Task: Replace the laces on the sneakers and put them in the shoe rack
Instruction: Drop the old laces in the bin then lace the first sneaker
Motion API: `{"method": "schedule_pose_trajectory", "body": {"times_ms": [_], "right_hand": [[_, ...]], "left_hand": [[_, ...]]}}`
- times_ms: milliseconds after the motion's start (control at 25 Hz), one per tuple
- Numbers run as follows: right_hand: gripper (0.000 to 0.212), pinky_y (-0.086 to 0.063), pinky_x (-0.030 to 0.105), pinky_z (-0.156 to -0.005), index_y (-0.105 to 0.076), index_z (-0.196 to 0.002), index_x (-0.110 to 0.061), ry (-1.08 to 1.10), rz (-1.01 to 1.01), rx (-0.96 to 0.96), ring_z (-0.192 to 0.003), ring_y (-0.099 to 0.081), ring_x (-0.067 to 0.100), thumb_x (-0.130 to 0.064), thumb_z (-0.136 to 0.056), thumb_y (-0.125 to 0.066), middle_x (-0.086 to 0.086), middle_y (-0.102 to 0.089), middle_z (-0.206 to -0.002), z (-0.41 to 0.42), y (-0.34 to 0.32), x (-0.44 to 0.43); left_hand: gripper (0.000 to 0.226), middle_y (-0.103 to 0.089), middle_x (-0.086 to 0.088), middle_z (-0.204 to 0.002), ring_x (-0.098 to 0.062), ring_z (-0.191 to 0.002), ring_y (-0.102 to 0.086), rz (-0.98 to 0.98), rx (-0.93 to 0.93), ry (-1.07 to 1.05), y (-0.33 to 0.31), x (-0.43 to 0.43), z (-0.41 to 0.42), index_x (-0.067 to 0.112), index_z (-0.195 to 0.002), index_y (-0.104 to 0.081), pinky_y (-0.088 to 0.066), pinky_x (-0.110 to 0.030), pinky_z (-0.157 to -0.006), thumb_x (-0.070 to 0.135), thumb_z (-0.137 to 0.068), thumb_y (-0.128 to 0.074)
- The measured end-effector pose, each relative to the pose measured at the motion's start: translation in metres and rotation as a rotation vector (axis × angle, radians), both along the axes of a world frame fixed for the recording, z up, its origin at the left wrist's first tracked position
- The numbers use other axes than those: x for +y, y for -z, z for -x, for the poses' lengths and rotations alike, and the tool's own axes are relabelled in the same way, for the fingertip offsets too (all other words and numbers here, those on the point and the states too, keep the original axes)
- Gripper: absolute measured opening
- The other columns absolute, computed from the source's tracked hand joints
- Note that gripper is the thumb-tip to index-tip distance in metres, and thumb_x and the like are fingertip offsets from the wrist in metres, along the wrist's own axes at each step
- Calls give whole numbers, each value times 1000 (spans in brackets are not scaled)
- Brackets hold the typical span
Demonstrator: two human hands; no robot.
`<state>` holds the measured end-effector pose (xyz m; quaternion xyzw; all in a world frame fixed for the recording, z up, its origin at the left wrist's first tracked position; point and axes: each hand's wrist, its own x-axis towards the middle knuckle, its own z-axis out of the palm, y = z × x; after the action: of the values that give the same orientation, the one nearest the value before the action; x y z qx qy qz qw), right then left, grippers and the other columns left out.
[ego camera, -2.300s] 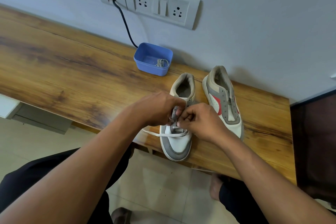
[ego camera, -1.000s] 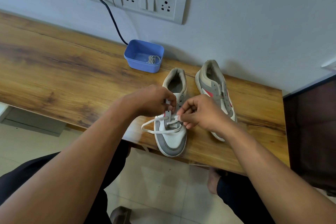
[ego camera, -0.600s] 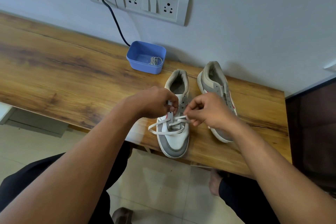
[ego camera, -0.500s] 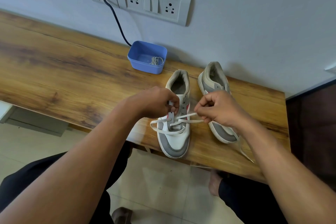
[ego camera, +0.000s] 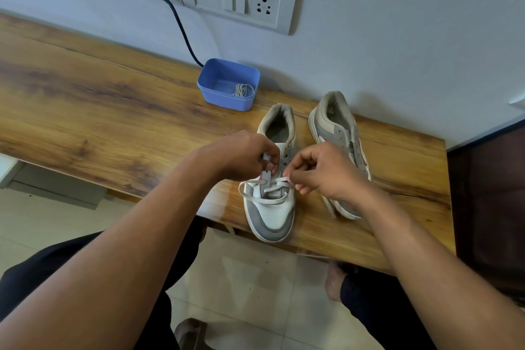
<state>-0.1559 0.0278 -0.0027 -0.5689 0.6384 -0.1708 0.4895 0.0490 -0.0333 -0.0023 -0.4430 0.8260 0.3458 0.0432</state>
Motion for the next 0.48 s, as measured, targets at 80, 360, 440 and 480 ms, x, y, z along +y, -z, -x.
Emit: {"method": "schedule_pose_trajectory", "body": {"times_ms": [80, 360, 440, 480], "right_hand": [[4, -61, 30, -63, -77, -86, -9, 82, 71, 59, -63, -73, 16, -7, -90, -78, 7, -76, -72, 13, -2, -5], [3, -65, 35, -68, -79, -88, -11, -9, 33, 56, -66, -74, 18, -8, -88, -80, 8, -77, -76, 7, 1, -2], [3, -63, 31, -65, -78, -86, -12, 81, 104, 116, -64, -74, 15, -11, -89, -80, 6, -77, -74, 20, -4, -8], [3, -61, 29, -65, -78, -87, -13, 101, 109, 116, -63, -73, 15, -12, -90, -80, 6, -77, -74, 24, -6, -8]], "left_hand": [[21, -63, 16, -80, -10, -82, -60, -4, 6, -1, -2, 1, 0, 34, -87, -71, -55, -40, -79, 17, -93, -60], [21, -64, 14, -81, -15, -86, -61, 1, -1, 9, -1, 1, 0, 38, -87, -68, -56, -42, -82, 20, -94, -61], [21, -64, 14, -82, -15, -86, -61, -2, 5, 6, -1, 0, -1, 38, -87, -68, -56, -42, -82, 19, -94, -61], [20, -64, 15, -82, -14, -86, -62, -3, 5, 1, 0, 0, -2, 36, -88, -69, -56, -42, -82, 19, -95, -61]]}}
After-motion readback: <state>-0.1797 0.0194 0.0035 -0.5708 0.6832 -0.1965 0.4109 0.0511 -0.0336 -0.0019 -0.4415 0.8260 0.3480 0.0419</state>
